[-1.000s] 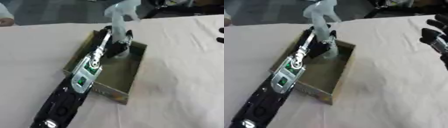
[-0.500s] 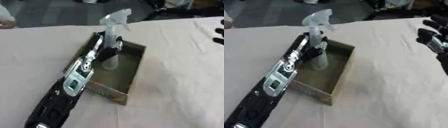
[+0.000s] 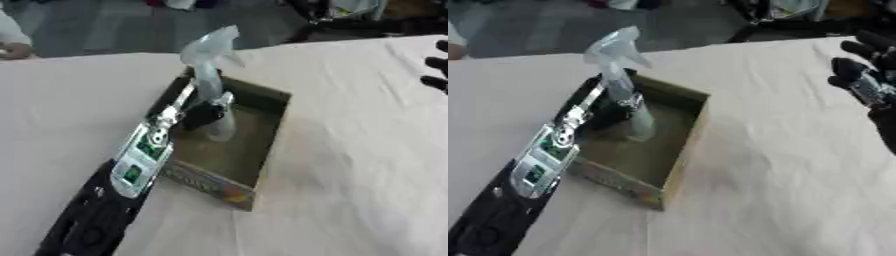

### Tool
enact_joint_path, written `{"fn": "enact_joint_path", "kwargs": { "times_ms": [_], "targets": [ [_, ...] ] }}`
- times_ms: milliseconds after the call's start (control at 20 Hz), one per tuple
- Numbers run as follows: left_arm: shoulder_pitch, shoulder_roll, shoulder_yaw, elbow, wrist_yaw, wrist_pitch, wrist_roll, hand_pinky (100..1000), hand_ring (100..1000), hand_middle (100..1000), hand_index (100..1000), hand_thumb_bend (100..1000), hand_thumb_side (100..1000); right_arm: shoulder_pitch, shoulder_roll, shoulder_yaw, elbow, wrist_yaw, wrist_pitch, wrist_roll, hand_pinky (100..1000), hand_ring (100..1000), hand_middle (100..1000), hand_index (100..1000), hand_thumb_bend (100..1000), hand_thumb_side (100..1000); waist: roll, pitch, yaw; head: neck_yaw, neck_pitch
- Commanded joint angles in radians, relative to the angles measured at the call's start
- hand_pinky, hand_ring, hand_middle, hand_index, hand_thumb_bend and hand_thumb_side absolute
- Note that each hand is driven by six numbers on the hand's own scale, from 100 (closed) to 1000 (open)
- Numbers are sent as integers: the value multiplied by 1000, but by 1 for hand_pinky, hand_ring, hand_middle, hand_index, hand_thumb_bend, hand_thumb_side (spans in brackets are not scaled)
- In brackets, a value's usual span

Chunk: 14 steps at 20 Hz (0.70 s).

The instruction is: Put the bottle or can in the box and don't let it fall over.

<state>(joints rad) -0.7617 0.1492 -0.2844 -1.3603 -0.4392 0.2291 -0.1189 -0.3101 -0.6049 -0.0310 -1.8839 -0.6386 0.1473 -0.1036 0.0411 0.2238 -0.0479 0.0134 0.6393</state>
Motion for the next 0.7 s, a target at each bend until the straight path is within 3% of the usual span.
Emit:
{"fn": "enact_joint_path", "kwargs": {
  "times_ms": [50, 700],
  "targets": [
    [-6, 32, 10, -31, 11, -11, -2, 1000, 864, 713, 906, 205, 780, -7, -34, -15, -7, -8, -2, -2, 847, 888, 877, 914, 566, 240, -3, -21, 1, -6, -13],
    [82, 159, 45, -148, 73, -12, -22, 1000, 863, 711, 914, 100, 753, 1, -40, -19, -10, -7, -5, -8, 847, 888, 877, 913, 565, 241, 1, -15, 15, -44, -29]
  ]
}}
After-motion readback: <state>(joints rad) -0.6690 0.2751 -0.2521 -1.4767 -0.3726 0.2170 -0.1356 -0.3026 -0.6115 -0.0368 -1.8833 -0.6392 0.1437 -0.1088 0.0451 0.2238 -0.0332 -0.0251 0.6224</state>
